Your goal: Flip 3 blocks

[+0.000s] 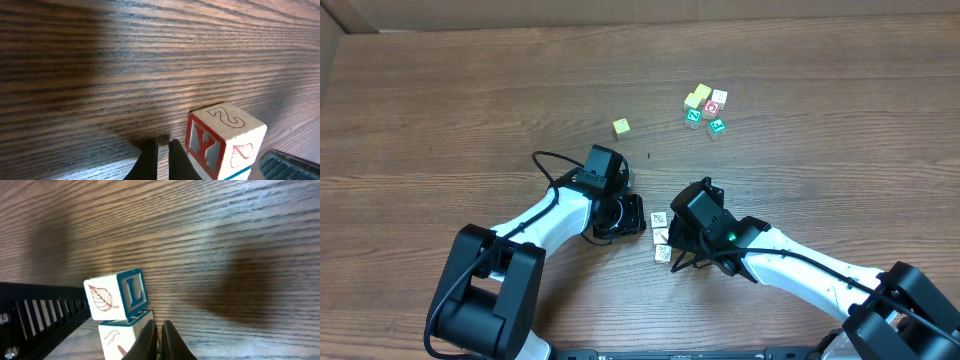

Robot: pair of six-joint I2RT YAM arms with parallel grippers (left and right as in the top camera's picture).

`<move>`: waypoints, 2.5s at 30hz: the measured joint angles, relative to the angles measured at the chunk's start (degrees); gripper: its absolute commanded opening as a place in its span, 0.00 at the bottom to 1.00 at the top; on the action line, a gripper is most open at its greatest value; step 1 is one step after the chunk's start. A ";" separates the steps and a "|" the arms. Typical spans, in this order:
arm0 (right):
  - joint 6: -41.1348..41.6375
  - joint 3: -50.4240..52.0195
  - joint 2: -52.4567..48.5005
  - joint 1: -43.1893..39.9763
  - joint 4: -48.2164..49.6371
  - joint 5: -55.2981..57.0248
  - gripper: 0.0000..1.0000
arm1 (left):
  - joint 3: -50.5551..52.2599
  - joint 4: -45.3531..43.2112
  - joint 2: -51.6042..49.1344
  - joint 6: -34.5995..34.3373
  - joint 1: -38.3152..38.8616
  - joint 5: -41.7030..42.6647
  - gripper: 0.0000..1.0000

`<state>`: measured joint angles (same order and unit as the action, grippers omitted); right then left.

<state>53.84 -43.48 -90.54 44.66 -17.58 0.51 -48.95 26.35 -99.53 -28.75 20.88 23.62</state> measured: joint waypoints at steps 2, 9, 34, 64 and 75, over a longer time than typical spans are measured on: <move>0.13 0.00 0.07 0.00 -1.68 -0.20 0.04 | 0.00 0.04 0.02 0.00 0.00 -0.11 0.04; 0.11 0.11 2.60 0.00 -6.84 -5.49 0.04 | -0.04 0.48 0.02 0.00 0.00 -0.17 0.04; 0.09 0.11 2.56 0.74 -8.41 -8.63 0.04 | -0.04 0.63 0.02 0.00 0.00 -0.28 0.04; -0.13 0.15 1.33 0.76 -4.26 -9.31 0.04 | -0.11 0.83 0.02 0.00 0.00 -0.46 0.04; -1.38 0.15 1.33 0.68 -6.45 -9.14 0.04 | -0.15 1.11 0.02 0.00 0.00 -0.52 0.04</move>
<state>52.47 -43.33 -89.21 45.34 -24.03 -8.62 -49.10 27.46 -99.50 -28.75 20.88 23.09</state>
